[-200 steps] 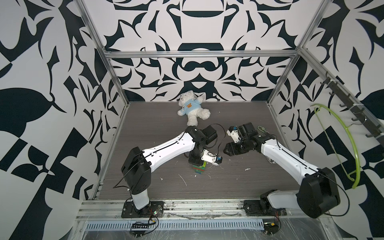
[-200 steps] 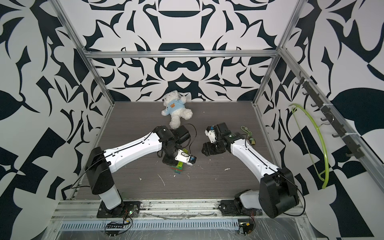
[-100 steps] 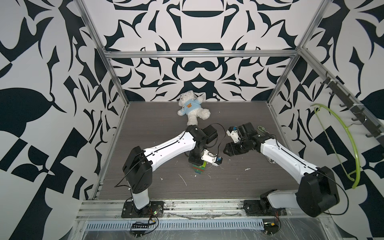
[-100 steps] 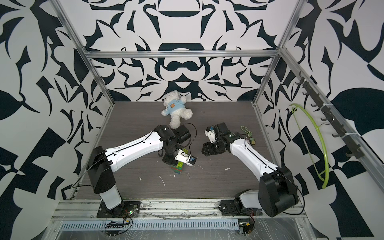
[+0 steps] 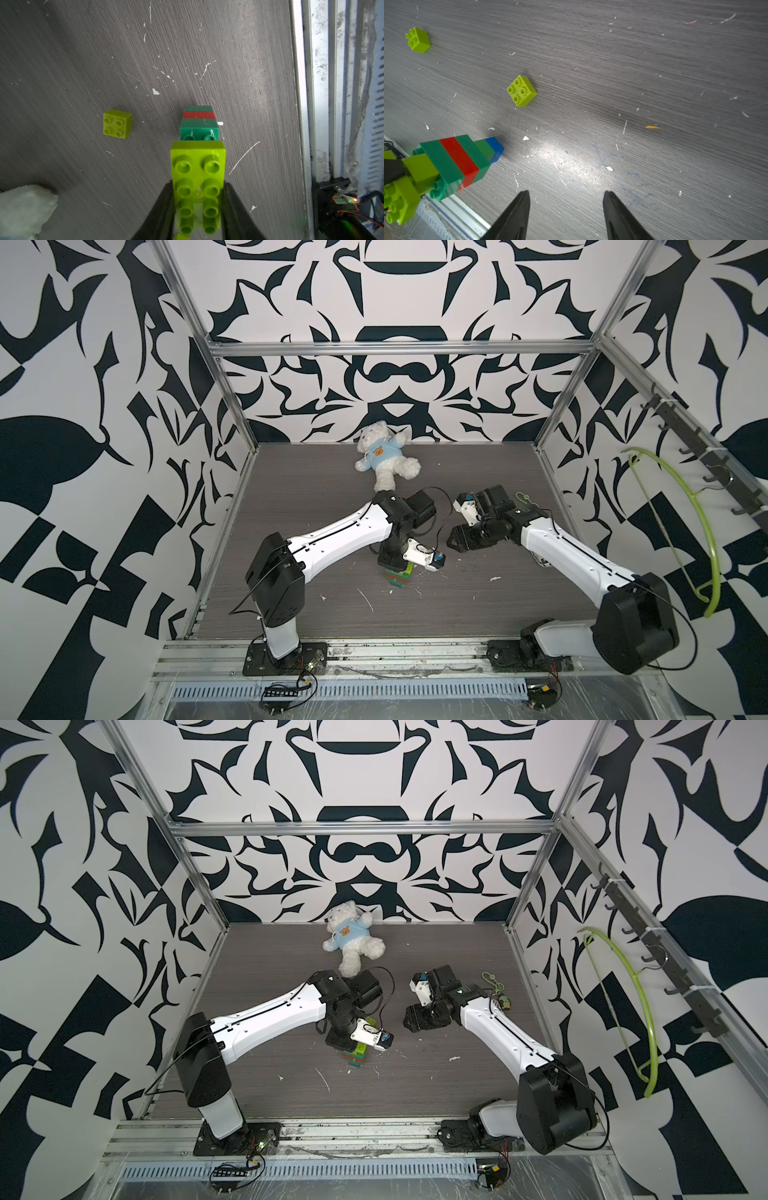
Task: Assemble a carrot with lego
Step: Assemble the lego brick with the lego brick.
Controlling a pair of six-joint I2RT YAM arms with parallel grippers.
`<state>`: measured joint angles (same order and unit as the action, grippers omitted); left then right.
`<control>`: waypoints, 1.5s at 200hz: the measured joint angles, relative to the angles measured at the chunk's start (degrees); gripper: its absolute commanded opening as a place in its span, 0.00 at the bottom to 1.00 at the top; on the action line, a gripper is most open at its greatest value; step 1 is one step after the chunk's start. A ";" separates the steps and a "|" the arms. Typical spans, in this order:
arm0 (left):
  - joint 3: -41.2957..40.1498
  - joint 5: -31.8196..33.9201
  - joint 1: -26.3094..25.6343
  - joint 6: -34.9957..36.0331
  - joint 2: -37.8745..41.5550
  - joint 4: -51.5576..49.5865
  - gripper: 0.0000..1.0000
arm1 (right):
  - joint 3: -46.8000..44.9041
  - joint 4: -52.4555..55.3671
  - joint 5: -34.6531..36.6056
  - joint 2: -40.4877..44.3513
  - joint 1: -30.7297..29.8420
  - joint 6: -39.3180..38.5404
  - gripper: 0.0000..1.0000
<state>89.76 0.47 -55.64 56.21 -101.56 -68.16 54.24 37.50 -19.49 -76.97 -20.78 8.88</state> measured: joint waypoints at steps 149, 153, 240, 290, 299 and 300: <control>-0.24 1.31 -0.57 -0.72 0.50 -0.33 0.22 | 0.00 0.00 0.00 0.00 -0.11 0.00 0.61; -0.24 1.31 -0.57 -0.72 0.50 -0.33 0.22 | 0.00 0.00 0.00 0.00 -0.11 0.00 0.61; -0.83 0.98 -0.59 -1.62 0.57 0.13 0.19 | 0.00 0.00 0.00 0.00 -0.11 0.00 0.61; -0.59 1.81 -0.92 -2.86 0.20 -0.44 0.09 | 0.00 0.00 0.00 0.00 -0.11 0.00 0.61; -0.22 2.36 -1.20 -3.04 -0.11 -0.87 0.08 | 0.00 -0.02 -0.02 0.00 -0.11 0.00 0.61; -0.17 2.40 -1.22 -3.06 -0.15 -0.96 0.08 | 0.00 -0.02 -0.02 0.00 -0.11 0.00 0.61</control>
<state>89.58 2.87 -56.86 53.15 -101.71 -69.12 54.24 37.47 -19.51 -76.97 -20.88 8.88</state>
